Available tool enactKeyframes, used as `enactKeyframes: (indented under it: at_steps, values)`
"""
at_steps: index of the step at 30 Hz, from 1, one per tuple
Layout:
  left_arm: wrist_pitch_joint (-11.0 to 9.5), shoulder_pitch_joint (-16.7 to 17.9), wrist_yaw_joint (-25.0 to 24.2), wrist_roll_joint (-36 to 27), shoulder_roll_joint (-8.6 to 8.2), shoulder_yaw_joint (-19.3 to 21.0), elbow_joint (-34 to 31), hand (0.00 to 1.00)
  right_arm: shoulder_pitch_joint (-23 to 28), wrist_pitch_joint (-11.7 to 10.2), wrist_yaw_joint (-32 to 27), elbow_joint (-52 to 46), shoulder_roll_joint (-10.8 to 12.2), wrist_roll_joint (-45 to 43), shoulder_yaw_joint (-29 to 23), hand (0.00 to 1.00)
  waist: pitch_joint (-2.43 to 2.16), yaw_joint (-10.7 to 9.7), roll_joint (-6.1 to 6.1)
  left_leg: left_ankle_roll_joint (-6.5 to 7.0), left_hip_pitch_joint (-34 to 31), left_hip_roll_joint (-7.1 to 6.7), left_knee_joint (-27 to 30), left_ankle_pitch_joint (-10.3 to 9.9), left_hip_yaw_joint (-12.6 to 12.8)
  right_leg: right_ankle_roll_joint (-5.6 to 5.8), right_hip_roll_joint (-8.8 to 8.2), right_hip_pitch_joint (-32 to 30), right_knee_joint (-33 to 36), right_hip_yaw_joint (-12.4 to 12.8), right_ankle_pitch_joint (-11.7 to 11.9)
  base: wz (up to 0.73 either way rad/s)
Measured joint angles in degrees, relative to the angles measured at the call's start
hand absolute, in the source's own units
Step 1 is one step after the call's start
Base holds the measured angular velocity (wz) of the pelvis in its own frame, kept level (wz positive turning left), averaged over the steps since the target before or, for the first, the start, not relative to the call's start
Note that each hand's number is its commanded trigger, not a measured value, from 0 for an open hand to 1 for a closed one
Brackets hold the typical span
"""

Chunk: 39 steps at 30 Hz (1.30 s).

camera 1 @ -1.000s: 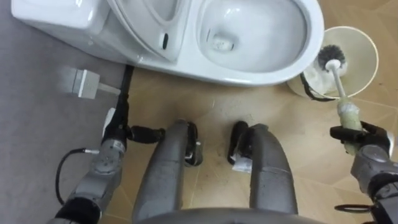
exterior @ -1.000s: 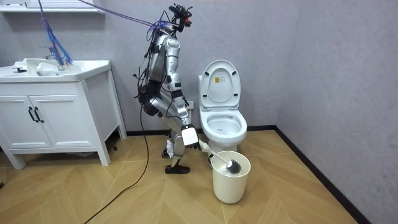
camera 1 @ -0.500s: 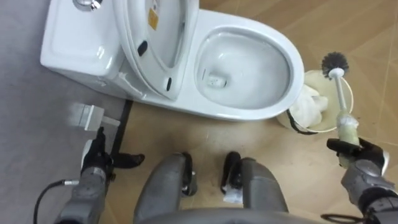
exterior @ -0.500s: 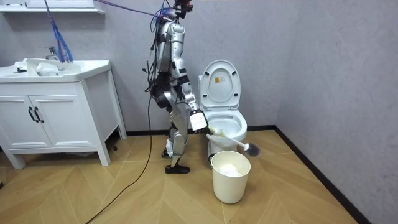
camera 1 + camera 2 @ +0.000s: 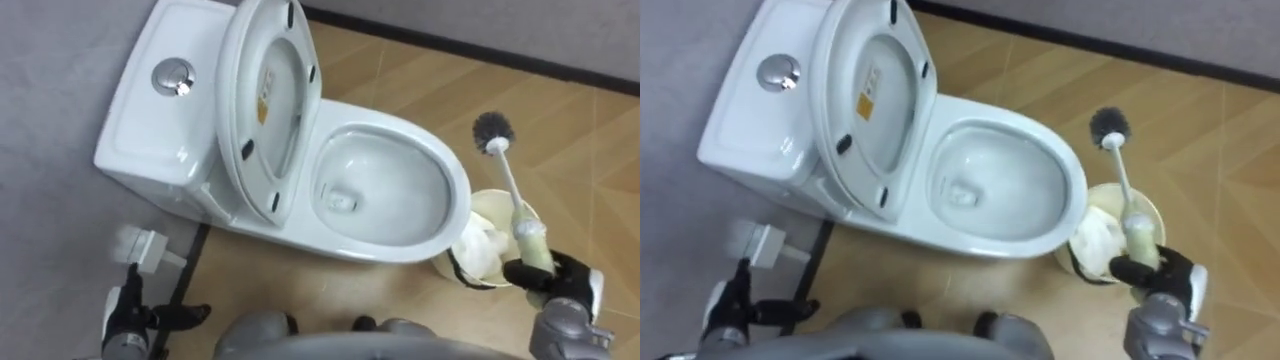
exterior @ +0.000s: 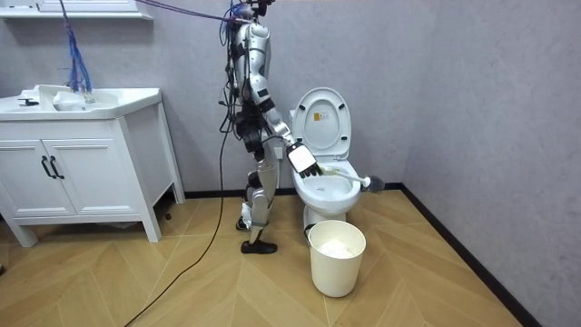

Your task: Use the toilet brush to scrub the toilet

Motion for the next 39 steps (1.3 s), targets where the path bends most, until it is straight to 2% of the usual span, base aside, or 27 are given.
enactKeyframes:
  at_steps: [2,6,7,8,9,11,14,17,21,24,29,33,36,39]
  values:
    - [-0.1,2.2,2.4,4.6,-1.1,2.3,-3.3,0.0,0.8,-0.6,0.2,-1.9,0.4,-6.4,0.1,1.0,0.12,0.0,0.01,-0.01,1.8,0.07,-1.1,0.0,0.1,0.15,0.08,2.0,-1.6,0.0,0.1,0.0]
    - [-0.2,4.8,5.9,14.1,-1.48,2.4,-10.8,0.0,2.5,-1.1,1.1,-3.3,0.6,-13.6,0.1,1.0,0.18,0.2,-0.13,-0.01,3.8,0.01,-2.1,0.0,-1.0,0.3,0.08,5.1,-3.4,-1.5,0.1,0.2]
    - [-0.2,5.7,6.9,17.3,-1.63,2.8,-14.5,0.0,3.3,-1.8,1.7,-3.9,0.9,-16.0,0.1,1.0,0.22,0.4,-0.23,-0.01,4.1,0.03,-2.1,0.0,-1.3,0.31,0.08,5.7,-3.6,-2.1,0.1,0.23]
    - [-0.7,6.4,7.8,20.2,-1.78,3.1,-18.1,0.0,4.3,-2.4,2.3,-4.6,1.2,-18.2,0.1,1.0,0.25,0.6,-0.19,-0.01,4.4,0.07,-2.1,0.0,-1.4,0.3,0.05,6.2,-3.9,-2.7,0.1,0.22]
    - [-2.0,6.7,9.2,22.8,-2.32,4.0,-21.0,0.0,5.2,-2.7,2.9,-5.6,1.4,-20.8,0.1,1.0,0.26,1.0,-0.1,-0.01,4.7,0.05,-2.1,0.0,-1.4,0.37,0.05,7.1,-4.7,-2.8,0.2,0.14]
    - [-3.8,6.6,12.1,25.3,-2.87,4.8,-23.6,0.0,6.5,-3.7,3.6,-5.6,1.5,-23.9,0.2,1.0,0.34,1.7,0.27,-0.03,5.7,0.04,-2.9,0.0,-1.7,0.49,0.14,8.5,-5.7,-3.2,0.3,0.08]
    - [-4.7,6.7,15.5,28.7,-3.28,5.1,-27.8,0.0,7.4,-3.8,5.2,-5.4,2.7,-25.5,0.2,1.0,0.3,2.1,0.41,-0.03,6.5,-0.03,-3.0,0.0,-2.4,0.54,0.11,9.4,-5.8,-4.0,0.3,0.12]
    - [-6.0,6.7,18.3,31.2,-3.22,5.2,-32.2,0.0,8.2,-4.7,6.5,-3.4,2.7,-25.4,0.1,1.0,0.28,2.1,0.45,-0.09,6.5,-0.18,-3.1,0.1,-3.3,0.64,0.13,9.8,-6.5,-4.3,0.3,0.1]
    - [-6.7,6.2,21.0,34.3,-2.69,5.2,-35.1,0.0,7.5,-5.7,7.1,3.1,2.7,-25.7,-0.2,1.0,0.13,1.5,0.17,-0.11,7.5,-0.83,-3.6,0.3,-4.5,0.7,0.06,11.6,-7.0,-5.5,0.3,0.17]
    - [-8.5,4.9,22.6,39.0,-2.43,7.1,-37.6,0.0,6.8,-5.8,8.4,8.4,2.7,-27.6,-3.9,1.0,0.07,1.7,0.19,-0.07,7.5,-0.71,-3.4,0.6,-4.7,0.84,0.05,11.5,-7.3,-5.7,0.4,0.07]
    - [-9.1,2.4,24.6,42.9,-0.39,7.2,-40.1,0.0,5.6,-6.1,8.8,17.0,1.9,-28.1,-4.6,1.0,0.1,1.4,0.63,-0.08,7.6,-0.74,-3.4,0.6,-4.5,0.83,0.02,11.2,-7.3,-5.5,0.5,-0.01]
    - [-9.7,1.7,24.8,45.1,-0.35,7.2,-41.2,0.0,5.6,-5.7,9.8,19.5,1.9,-30.6,-4.6,1.0,0.19,0.8,0.69,-0.08,7.7,-0.7,-3.5,0.6,-4.3,0.84,0.02,11.2,-7.3,-5.4,0.5,-0.04]
    - [-9.7,1.5,24.7,45.5,-0.29,5.6,-41.0,0.0,4.9,-5.6,11.0,20.0,1.8,-31.7,-3.8,1.0,0.35,-0.2,0.53,-0.08,7.8,-0.64,-3.6,0.6,-4.2,0.84,0.03,11.1,-7.2,-4.9,0.5,-0.04]
    - [-9.6,1.5,23.3,45.0,-0.1,2.4,-39.8,0.0,3.5,-5.4,13.0,20.7,1.8,-32.7,-3.8,1.0,0.39,-0.7,0.45,-0.08,7.8,-0.69,-3.6,0.6,-4.2,0.86,0.01,11.1,-7.3,-4.6,0.5,-0.04]
